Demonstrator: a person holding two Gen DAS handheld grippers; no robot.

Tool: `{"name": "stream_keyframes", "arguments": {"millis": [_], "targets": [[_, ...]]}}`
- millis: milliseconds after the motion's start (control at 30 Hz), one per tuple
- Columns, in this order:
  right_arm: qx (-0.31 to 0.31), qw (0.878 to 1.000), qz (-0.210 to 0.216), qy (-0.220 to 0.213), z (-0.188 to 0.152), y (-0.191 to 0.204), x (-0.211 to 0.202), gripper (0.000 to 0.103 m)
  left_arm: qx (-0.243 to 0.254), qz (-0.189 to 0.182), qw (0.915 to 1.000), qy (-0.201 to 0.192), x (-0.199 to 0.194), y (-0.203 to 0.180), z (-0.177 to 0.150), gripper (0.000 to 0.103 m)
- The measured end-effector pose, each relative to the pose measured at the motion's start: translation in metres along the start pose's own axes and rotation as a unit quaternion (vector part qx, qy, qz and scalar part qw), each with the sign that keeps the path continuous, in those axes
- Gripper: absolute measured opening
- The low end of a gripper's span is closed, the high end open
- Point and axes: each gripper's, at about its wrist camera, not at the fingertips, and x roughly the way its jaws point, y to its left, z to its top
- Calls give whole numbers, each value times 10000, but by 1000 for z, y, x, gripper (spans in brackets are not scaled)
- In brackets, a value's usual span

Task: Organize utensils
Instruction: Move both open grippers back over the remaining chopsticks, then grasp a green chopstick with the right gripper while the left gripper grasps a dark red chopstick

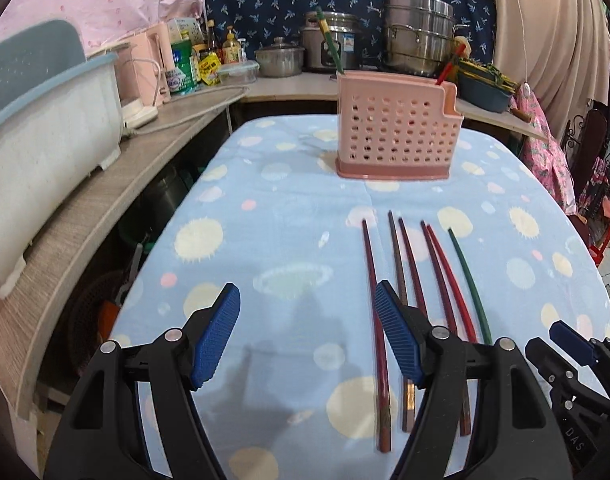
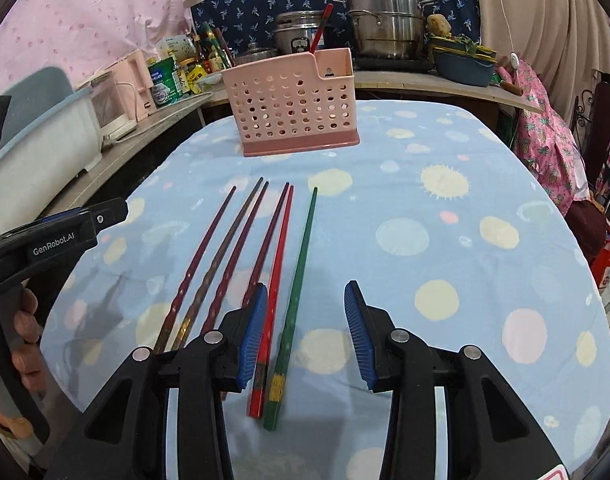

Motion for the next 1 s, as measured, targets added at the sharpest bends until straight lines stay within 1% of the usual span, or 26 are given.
{"name": "stream_keyframes", "arguments": {"millis": [67,167,233,500,567,933,1000], "targets": [[-15,10000,-6,54,-8,1,1,33,-54,-13,10000,76,1,2,-8,66],[25,9998,22,191,-16,1,5,23,-138,-39,9997,203,4,5,-20,66],[44,9997,56,251,-21,1,7,20,-169,-34,9995,276,5,5,-25,66],[1,9992,147,363,-31,8,11,17,-228,-29,9986,480,7,9,-43,66],[0,9991,144,404,-33,9,13,14,-240,-28,9984,517,8,10,-46,66],[-45,9989,133,447,-39,10,15,13,-247,-90,9978,611,8,8,-53,66],[-42,9987,107,493,-41,10,17,9,-238,-112,9977,620,8,7,-54,66]]}}
